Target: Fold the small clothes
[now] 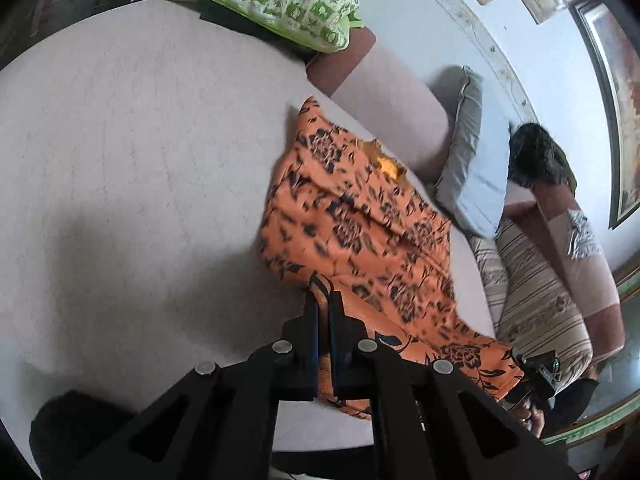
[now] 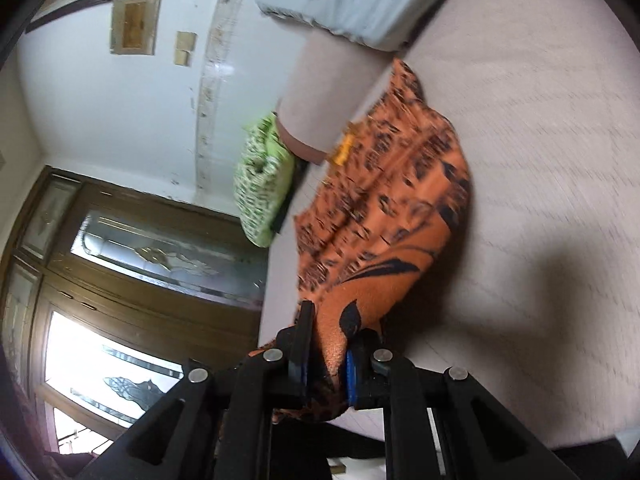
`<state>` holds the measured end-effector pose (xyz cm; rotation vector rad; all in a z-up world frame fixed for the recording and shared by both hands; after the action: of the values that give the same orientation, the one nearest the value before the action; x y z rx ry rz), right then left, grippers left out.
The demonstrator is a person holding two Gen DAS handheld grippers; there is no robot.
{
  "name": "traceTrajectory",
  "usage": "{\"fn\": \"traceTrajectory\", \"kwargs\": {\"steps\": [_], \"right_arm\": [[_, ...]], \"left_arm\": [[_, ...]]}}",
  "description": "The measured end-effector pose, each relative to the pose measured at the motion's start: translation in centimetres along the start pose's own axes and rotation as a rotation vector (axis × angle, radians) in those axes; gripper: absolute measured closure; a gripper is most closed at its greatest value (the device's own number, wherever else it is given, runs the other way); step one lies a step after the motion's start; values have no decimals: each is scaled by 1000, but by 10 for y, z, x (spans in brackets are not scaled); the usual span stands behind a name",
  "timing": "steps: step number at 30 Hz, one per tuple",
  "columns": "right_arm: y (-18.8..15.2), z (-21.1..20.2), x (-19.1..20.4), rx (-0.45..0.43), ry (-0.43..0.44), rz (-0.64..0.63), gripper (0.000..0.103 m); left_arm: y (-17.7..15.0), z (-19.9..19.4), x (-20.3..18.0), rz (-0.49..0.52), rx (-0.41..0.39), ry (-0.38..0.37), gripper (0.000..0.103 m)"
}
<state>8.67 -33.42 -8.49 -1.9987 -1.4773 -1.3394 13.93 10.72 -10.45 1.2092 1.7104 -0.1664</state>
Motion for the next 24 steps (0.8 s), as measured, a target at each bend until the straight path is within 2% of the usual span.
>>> {"fn": "traceTrajectory", "kwargs": {"steps": [4,6,7,8,10,11,12,13,14,15,16,17,18,19,21,23,24], "right_arm": [[18,9,9,-12,6,10,90],[41,15,16,-20,15,3,90],[53,17,20,-27,26,0,90],[70,22,25,-34,40,-8,90],[125,37,41,-64,50,-30,90],[155,48,47,-85,57,-36,90],[181,60,50,-104,60,-35,90],[207,75,48,-114,54,-5,88],[243,107,32,-104,4,71,86],[257,127,22,-91,-52,78,70],[267,149,8,-71,-123,77,35],[270,176,-19,-47,-277,102,21],[268,184,-32,-47,-345,119,18],[263,190,-42,-45,-371,129,18],[252,181,-44,-91,-336,117,18],[245,158,-37,-175,-367,24,18],[243,151,-35,-189,-380,-2,18]], "left_arm": [[33,11,-16,26,8,-24,99],[65,20,-28,57,-2,-41,99],[93,30,-36,66,-12,-65,99],[111,37,-39,72,-19,-75,99],[167,65,-46,77,-49,-95,99],[200,89,-45,76,-55,-102,97],[219,113,-37,62,-37,-90,94],[234,141,-22,15,-6,-74,87],[244,168,1,-41,28,-24,62],[248,196,38,-95,57,98,50],[245,207,66,-148,52,195,43],[242,210,81,-166,45,238,44],[238,210,96,-167,32,264,44],[236,204,103,-156,15,273,43],[229,185,104,-105,-23,297,43],[215,168,92,-42,-17,255,39],[205,166,82,-1,16,213,35]]}}
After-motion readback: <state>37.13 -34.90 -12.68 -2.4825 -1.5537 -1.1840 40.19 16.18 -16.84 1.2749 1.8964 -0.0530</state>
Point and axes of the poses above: each gripper's, at about its wrist camera, not at the fingertips, and z roughly the way its jaws point, x to its left, y to its top, the point moved 7 cm from there along z, roughly the way its jaws point, and after that the axes turned 14 degrees about -y, right-handed, at the moved point
